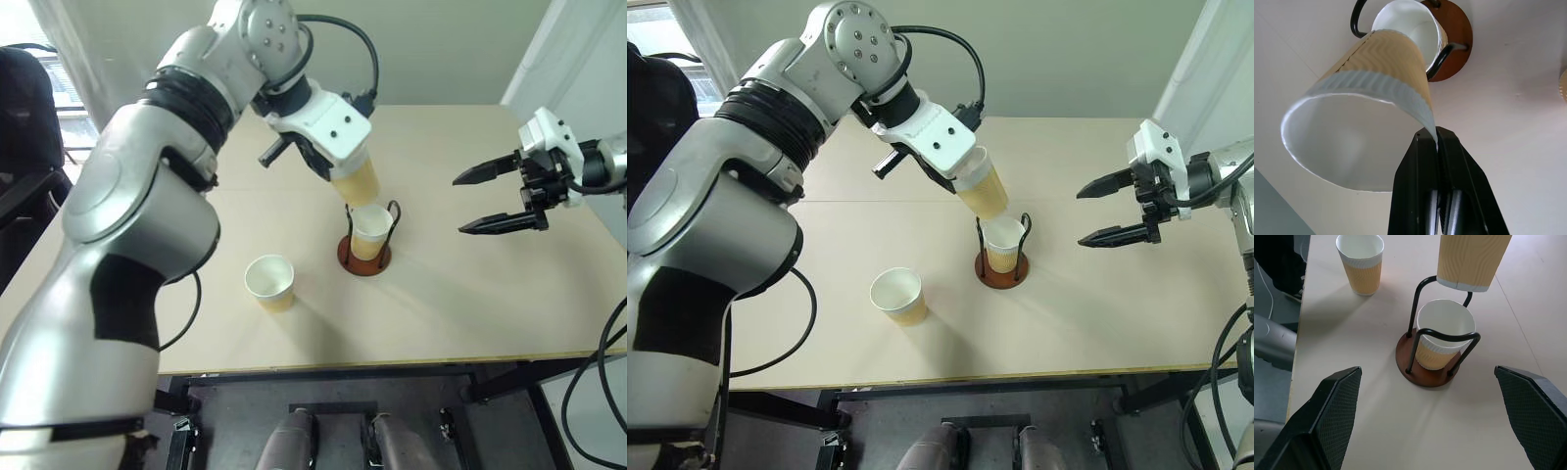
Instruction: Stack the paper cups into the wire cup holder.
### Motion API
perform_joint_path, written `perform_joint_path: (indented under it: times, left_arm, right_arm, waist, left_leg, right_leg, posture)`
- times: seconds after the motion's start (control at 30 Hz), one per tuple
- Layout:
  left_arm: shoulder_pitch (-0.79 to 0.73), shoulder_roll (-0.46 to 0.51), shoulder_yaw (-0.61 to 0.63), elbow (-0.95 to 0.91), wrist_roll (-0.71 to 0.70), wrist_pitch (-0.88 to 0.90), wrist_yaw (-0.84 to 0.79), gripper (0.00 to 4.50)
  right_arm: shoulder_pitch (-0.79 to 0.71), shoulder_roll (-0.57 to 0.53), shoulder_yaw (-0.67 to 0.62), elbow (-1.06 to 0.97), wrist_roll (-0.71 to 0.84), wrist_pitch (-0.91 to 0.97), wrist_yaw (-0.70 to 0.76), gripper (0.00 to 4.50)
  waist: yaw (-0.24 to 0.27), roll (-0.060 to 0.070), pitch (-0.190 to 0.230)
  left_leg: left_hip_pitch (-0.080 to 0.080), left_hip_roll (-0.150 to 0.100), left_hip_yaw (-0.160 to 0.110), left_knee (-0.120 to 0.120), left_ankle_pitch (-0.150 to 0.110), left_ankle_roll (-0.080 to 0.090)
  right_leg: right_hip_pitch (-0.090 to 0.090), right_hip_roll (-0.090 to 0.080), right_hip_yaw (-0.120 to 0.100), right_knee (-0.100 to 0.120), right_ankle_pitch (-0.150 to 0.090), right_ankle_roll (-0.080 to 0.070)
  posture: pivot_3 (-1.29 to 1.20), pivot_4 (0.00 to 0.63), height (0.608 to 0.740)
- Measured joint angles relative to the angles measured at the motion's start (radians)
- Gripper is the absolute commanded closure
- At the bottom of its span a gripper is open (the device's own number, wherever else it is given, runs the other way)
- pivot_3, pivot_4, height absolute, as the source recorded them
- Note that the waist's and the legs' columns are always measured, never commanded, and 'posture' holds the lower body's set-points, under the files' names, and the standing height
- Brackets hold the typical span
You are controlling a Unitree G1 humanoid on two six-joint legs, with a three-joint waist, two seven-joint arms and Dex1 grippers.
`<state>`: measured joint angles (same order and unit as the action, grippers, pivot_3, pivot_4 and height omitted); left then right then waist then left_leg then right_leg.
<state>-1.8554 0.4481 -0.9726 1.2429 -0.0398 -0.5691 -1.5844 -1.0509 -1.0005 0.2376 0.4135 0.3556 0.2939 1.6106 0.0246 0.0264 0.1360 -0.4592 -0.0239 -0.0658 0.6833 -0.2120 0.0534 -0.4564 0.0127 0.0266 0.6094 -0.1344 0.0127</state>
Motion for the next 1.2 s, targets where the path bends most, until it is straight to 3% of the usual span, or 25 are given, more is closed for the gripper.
perform_joint_path:
  times: [0.5, 0.87, 1.0, 1.2]
  left_arm:
    - [0.005, -0.057, 0.107, 0.046, 0.139, -0.058, 0.0, 4.49]
    - [0.016, -0.077, 0.116, 0.057, 0.202, -0.089, 0.0, 4.49]
    - [0.018, -0.079, 0.113, 0.064, 0.229, -0.1, 0.0, 3.55]
    - [0.023, -0.088, 0.117, 0.065, 0.24, -0.111, 0.0, 1.34]
  right_arm:
    - [0.053, -0.004, -0.063, -0.051, -0.028, 0.021, 0.0, 0.06]
    - [0.069, -0.005, -0.072, -0.069, -0.048, 0.024, -0.002, 0.06]
    - [0.076, -0.007, -0.072, -0.07, -0.056, 0.027, -0.002, 0.06]
    - [0.082, -0.024, -0.075, -0.072, -0.067, 0.03, -0.002, 0.06]
  waist:
    - [0.001, 0.0, 0.0]
    - [0.001, 0.0, 0.0]
    - [0.001, 0.0, 0.0]
    - [0.002, 0.0, 0.0]
  left_leg:
    - [0.0, 0.0, 0.0, 0.0, -0.001, 0.001]
    - [0.0, 0.0, 0.001, 0.0, -0.002, 0.001]
    - [0.0, 0.0, 0.001, 0.0, -0.002, 0.001]
    - [0.0, 0.0, 0.001, 0.001, -0.002, 0.001]
  right_leg:
    - [0.0, 0.0, 0.0, 0.0, 0.0, 0.0]
    - [0.0, 0.0, 0.0, 0.0, 0.0, 0.001]
    - [0.0, 0.0, 0.0, 0.0, 0.0, 0.001]
    - [0.0, 0.0, 0.001, 0.0, 0.0, 0.001]
  posture:
    - [0.0, 0.15, 0.74]
    - [0.0, 0.15, 0.74]
    - [0.0, 0.15, 0.74]
    - [0.0, 0.15, 0.74]
